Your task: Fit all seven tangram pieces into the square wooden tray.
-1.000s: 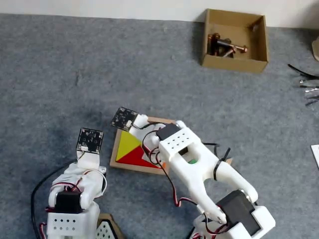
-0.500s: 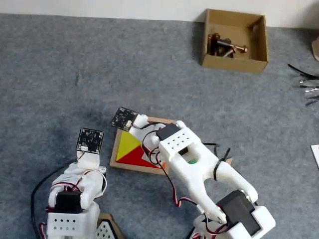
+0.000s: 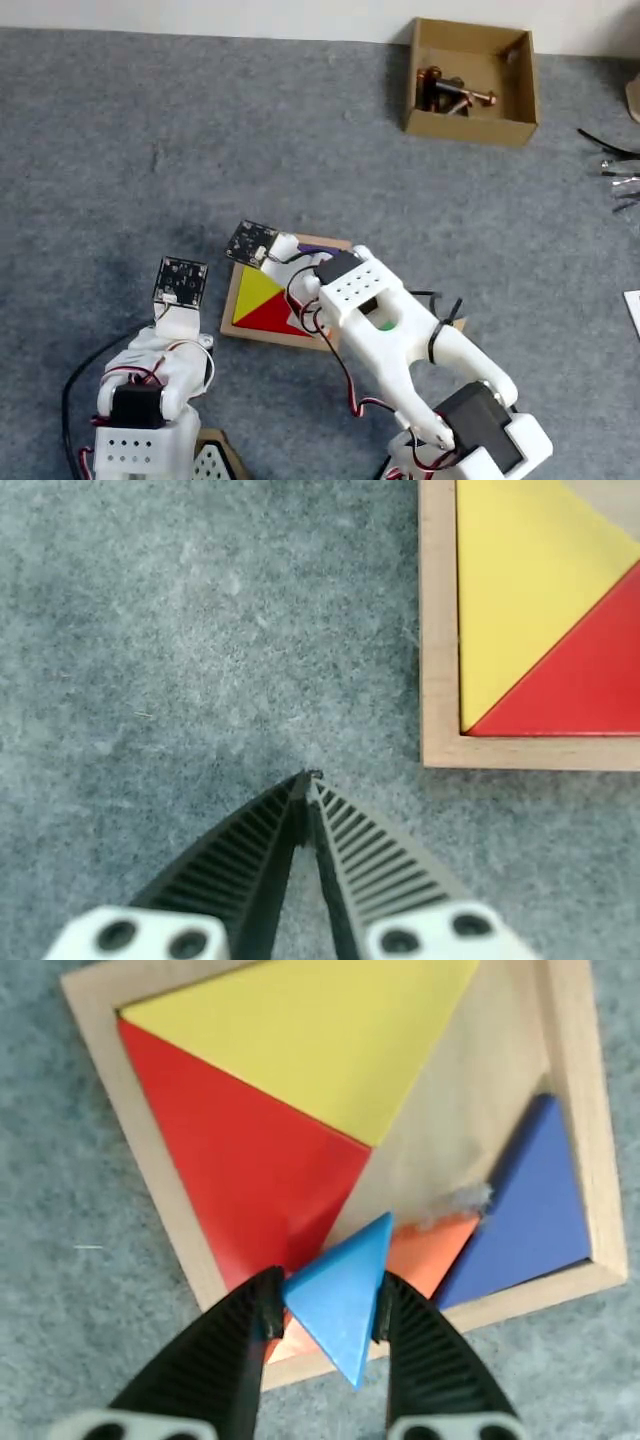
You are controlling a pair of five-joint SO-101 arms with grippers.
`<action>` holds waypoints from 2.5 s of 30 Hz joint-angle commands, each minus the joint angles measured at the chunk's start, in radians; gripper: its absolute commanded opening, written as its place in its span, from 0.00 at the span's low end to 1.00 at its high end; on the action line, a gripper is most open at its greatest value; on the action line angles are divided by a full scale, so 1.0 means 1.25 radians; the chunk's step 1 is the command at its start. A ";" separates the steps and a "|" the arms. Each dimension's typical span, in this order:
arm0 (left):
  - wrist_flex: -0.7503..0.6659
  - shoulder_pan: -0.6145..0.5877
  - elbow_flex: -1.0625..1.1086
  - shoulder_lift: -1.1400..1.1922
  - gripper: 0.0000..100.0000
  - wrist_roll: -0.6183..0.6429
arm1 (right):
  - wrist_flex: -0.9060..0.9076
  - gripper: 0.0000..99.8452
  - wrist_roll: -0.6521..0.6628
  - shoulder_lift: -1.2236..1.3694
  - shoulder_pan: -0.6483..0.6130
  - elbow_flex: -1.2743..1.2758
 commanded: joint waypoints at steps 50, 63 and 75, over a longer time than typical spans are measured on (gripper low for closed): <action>0.004 -0.008 0.015 -0.004 0.01 -0.007 | -0.145 0.07 0.315 -0.042 -0.040 -0.102; 0.004 -0.008 0.015 -0.004 0.01 -0.007 | -0.338 0.07 -0.188 -0.042 0.031 -0.057; 0.004 -0.008 0.015 -0.004 0.01 -0.007 | -0.294 0.07 -0.211 -0.042 0.039 -0.029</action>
